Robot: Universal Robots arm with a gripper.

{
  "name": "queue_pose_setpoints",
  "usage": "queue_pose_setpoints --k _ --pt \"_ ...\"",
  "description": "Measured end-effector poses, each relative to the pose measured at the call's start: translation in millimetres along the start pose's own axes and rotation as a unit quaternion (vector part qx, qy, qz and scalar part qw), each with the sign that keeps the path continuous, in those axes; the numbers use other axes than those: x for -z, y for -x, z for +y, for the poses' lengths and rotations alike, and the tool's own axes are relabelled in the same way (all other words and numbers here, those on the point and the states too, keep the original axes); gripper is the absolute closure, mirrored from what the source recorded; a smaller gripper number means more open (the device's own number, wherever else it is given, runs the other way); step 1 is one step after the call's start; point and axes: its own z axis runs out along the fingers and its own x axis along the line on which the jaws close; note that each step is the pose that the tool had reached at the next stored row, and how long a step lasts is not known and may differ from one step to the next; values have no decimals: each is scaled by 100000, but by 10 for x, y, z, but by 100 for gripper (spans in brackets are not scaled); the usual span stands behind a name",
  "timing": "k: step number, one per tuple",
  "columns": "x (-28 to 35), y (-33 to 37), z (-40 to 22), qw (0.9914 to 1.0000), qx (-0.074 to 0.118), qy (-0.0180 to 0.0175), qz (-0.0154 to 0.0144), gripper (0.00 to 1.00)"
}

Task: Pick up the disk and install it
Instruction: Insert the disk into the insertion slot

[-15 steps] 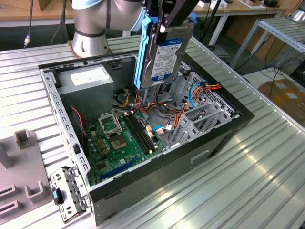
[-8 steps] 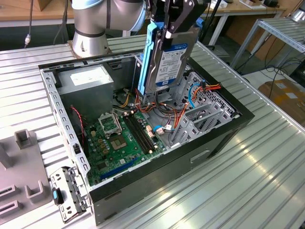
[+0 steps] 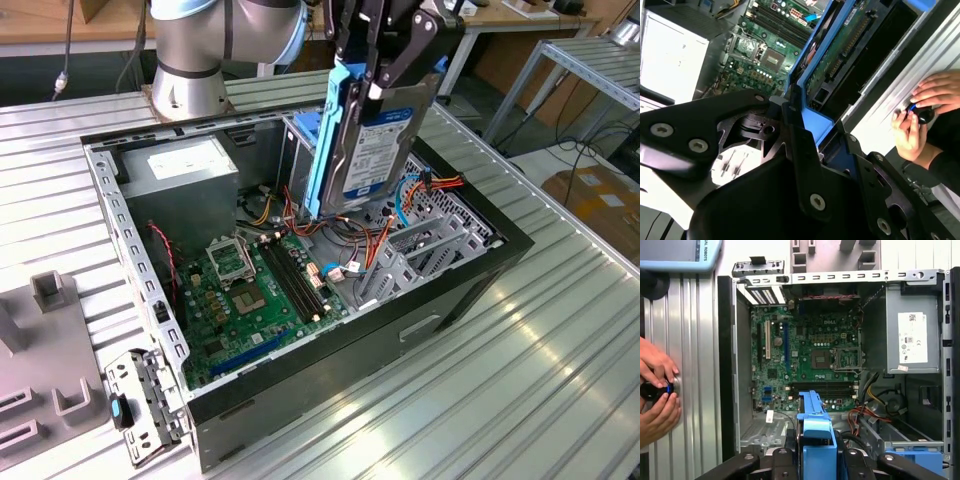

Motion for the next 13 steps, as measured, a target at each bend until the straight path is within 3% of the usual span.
queue_pose_setpoints --k 3,9,13 --pt "-6 -7 -54 100000 3 -4 138 63" --pt "-23 -8 -240 100000 2 1 233 63" --pt "-38 -56 -324 100000 4 -6 312 63"
